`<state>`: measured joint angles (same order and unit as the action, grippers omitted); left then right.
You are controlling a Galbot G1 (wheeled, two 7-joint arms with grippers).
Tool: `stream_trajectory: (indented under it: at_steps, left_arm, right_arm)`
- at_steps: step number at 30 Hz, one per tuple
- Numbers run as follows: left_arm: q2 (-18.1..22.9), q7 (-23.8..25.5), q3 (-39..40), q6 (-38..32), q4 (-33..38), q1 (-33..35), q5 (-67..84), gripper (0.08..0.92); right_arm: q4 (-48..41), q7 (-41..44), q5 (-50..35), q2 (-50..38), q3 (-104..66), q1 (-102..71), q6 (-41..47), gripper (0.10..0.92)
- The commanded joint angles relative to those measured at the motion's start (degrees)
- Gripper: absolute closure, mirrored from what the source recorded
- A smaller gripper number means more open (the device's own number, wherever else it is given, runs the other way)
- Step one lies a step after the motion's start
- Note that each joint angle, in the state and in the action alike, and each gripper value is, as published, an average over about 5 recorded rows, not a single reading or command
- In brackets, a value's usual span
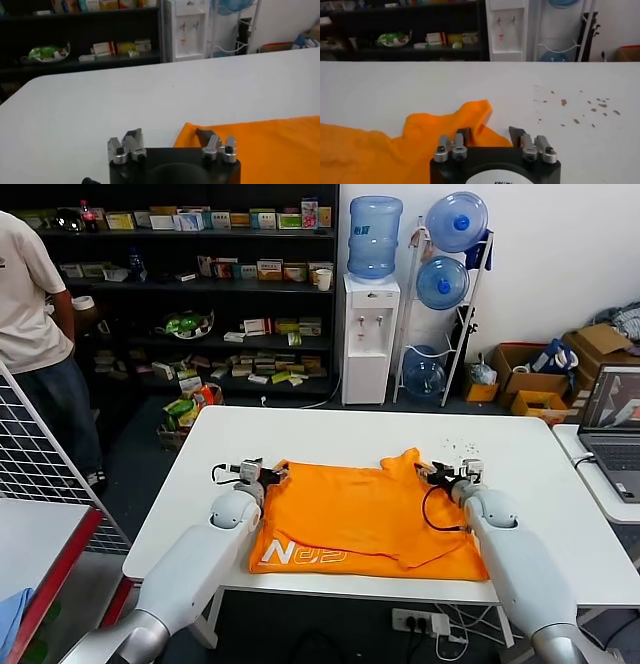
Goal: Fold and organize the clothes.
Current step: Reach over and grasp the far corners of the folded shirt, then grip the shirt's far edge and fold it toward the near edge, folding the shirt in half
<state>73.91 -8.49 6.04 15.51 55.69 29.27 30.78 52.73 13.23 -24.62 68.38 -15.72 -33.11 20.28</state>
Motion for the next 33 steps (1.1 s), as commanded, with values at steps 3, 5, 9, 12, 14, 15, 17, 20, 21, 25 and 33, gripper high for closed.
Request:
stream_trajectory:
  at_steps: [3, 5, 9, 12, 14, 15, 17, 20, 21, 25, 33]
  left_arm:
    - [-0.03, 1.42, 0.45, 1.44, 0.41, -0.27, 1.35, 0.397]
    - [-0.50, 1.34, 0.39, 1.36, 1.71, 0.51, 1.47, 0.458]
    - [-1.45, 1.16, -0.20, 1.01, 4.56, 2.12, 1.58, 0.570]
    - [-2.47, 0.92, -0.97, 0.42, 7.05, 3.41, 1.60, 0.657]
    - [-3.46, 0.68, -1.64, -0.22, 9.29, 4.44, 1.62, 0.718]
    - [-4.09, 0.53, -1.95, -0.53, 10.67, 5.08, 1.63, 0.744]
    - [-5.69, 0.28, -2.52, -0.97, 14.08, 6.68, 1.68, 0.804]
    - [-8.63, -0.14, -3.23, -1.18, 20.66, 9.80, 1.97, 0.878]
    - [-9.62, -0.28, -3.46, -1.20, 22.87, 10.95, 2.10, 0.893]
    - [-13.78, -0.92, -4.26, -0.94, 30.47, 15.76, 2.82, 0.905]
    - [-22.76, -2.96, -5.63, 0.64, 44.08, 28.14, 3.34, 0.905]
  right_arm:
    - [-0.21, 0.87, 1.31, 0.76, 0.91, 0.52, -0.53, 0.632]
    - [1.19, 0.56, 1.11, 0.34, 1.01, -0.12, -0.52, 0.684]
    - [4.33, -0.51, 0.55, -0.36, 1.08, -1.26, -0.54, 0.805]
    - [8.06, -1.65, -0.88, -1.21, 1.05, -2.57, -0.69, 0.876]
    - [11.35, -2.64, -2.10, -2.11, 1.00, -3.93, -0.94, 0.896]
    - [13.06, -3.15, -2.66, -2.66, 0.92, -4.77, -1.09, 0.901]
    - [16.89, -4.39, -3.69, -3.86, 0.55, -6.86, -1.18, 0.901]
    - [23.67, -6.39, -4.90, -6.26, -0.55, -11.51, -0.85, 0.901]
    - [26.07, -7.05, -5.31, -7.12, -0.99, -13.35, -0.61, 0.901]
    - [36.34, -9.97, -7.23, -10.83, -3.19, -21.44, 1.30, 0.901]
    - [49.83, -13.05, -6.08, -15.62, -7.72, -38.07, 5.41, 0.901]
